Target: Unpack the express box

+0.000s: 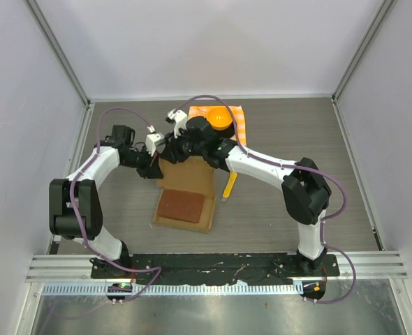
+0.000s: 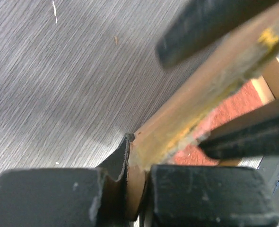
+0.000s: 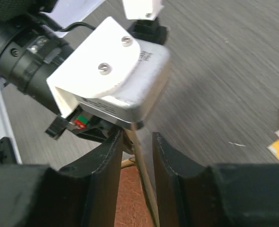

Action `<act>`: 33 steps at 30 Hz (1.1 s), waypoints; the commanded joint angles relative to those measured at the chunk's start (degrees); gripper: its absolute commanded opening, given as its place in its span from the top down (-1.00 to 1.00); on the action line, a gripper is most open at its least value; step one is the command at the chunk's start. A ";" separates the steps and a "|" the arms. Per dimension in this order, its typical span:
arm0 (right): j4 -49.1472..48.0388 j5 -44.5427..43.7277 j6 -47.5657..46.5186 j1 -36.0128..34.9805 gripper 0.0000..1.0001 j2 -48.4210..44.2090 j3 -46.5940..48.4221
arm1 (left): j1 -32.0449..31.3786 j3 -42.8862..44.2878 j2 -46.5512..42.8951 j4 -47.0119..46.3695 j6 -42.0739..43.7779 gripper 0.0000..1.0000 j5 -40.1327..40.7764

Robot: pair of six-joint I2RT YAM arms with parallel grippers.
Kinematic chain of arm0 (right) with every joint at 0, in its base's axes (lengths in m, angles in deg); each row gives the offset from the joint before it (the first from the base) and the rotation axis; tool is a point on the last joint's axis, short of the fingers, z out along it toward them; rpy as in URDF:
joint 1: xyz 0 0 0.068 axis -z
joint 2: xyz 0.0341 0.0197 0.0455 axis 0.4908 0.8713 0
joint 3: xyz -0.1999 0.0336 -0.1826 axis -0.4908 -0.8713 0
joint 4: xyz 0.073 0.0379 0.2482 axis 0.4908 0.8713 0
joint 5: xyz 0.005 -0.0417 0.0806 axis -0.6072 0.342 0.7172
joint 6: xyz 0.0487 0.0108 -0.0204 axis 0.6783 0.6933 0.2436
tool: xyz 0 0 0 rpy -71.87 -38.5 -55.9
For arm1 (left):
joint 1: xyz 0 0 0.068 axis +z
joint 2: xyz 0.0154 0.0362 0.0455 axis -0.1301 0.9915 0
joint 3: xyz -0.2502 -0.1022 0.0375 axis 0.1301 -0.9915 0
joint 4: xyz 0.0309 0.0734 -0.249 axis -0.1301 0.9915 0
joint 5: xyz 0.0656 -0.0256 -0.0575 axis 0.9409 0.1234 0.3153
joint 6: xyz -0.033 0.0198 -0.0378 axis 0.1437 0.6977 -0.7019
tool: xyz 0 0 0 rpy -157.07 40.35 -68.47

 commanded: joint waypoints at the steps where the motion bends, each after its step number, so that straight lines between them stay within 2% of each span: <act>1: 0.46 -7.54 0.42 1.90 0.23 -6.47 0.70 | 0.65 -0.69 -2.35 0.22 -1.50 1.00 0.57; 4: 3.19 -14.72 -0.01 2.96 0.12 -12.86 -1.49 | 1.09 -2.01 -4.46 -2.67 -5.01 1.00 4.34; 6: 3.89 -18.77 0.16 2.96 -0.09 -16.13 -3.51 | 1.18 -3.07 -5.43 -4.78 -6.60 1.00 6.11; 7: 4.24 -21.06 0.68 2.96 -0.12 -19.19 -5.61 | 1.18 -3.42 -5.79 -5.31 -7.91 1.00 6.99; 11: 7.41 -21.53 5.50 2.88 -0.14 -24.83 -10.63 | 1.18 -4.47 -7.81 -6.72 -9.50 1.00 10.42; 15: 5.49 -18.80 12.36 1.56 -0.14 -28.10 -18.71 | 1.18 -5.27 -9.48 -6.81 -9.94 1.00 11.92; 19: 2.67 -21.78 16.94 -5.27 -0.15 -27.31 -26.44 | 1.18 -5.36 -10.01 -6.37 -10.47 1.00 13.59; 23: 1.70 -29.42 19.57 -11.78 -0.16 -23.01 -27.69 | 1.18 -5.79 -9.92 -6.37 -12.40 1.00 15.96; 29: 1.35 -35.06 26.87 -14.00 -0.16 -18.08 -28.93 | 1.18 -7.20 -11.32 -6.90 -16.00 1.00 20.00; 33: 6.96 -39.71 28.46 -14.96 -0.16 -15.01 -25.85 | 1.18 -8.16 -12.82 -6.90 -17.15 1.00 20.80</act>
